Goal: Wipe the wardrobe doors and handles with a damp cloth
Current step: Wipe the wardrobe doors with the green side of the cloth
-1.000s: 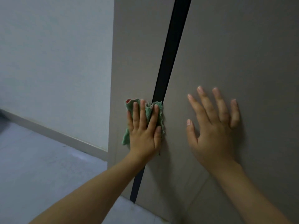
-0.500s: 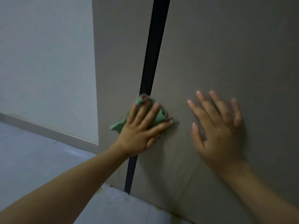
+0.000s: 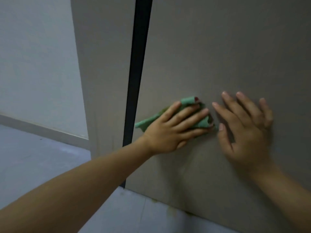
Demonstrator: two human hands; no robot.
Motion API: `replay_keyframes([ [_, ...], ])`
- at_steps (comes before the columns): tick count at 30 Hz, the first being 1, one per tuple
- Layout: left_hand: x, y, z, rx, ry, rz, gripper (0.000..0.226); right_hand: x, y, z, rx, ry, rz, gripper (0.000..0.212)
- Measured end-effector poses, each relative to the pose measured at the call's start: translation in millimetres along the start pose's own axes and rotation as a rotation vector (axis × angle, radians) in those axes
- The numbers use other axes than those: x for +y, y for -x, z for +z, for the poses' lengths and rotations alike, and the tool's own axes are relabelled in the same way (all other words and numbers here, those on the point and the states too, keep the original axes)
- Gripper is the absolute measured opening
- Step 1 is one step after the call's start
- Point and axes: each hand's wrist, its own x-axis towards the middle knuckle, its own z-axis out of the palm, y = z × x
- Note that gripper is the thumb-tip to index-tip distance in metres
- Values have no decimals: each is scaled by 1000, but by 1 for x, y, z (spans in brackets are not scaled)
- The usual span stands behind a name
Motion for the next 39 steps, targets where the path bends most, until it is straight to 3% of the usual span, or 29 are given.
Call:
replay_keyframes([
  [4, 23, 10, 8, -89, -24, 283, 55, 6, 12, -1, -44, 7, -37, 45],
  [7, 12, 11, 3, -103, 35, 321, 51, 11, 9, -7, -33, 1, -36, 45],
  [13, -17, -29, -18, 25, 27, -118, 47, 29, 12, -26, 21, 6, 2, 40],
  [15, -2, -38, -17, 60, 18, -172, 48, 37, 14, -31, 43, 14, 0, 39],
  [17, 18, -41, -7, 53, 13, -74, 46, 40, 13, -32, 46, 12, 8, 39],
  [22, 70, -10, 18, -117, 31, 394, 47, 38, 20, -25, 22, 2, 13, 43],
  [24, 73, -3, 16, -174, 59, 437, 49, 38, 22, -25, 15, 17, 22, 43],
  [27, 50, 2, 10, -132, 69, 348, 49, 40, 24, -26, -10, 36, 19, 44],
  [31, -3, -11, -6, -4, 8, 7, 47, 44, 26, -30, -7, 33, 22, 45],
  [34, -3, -33, -11, 65, 18, -202, 50, 53, 27, -39, 35, 20, 29, 46],
  [39, 26, -71, -10, 138, 13, -225, 49, 76, 25, -57, 90, 66, 74, 42],
])
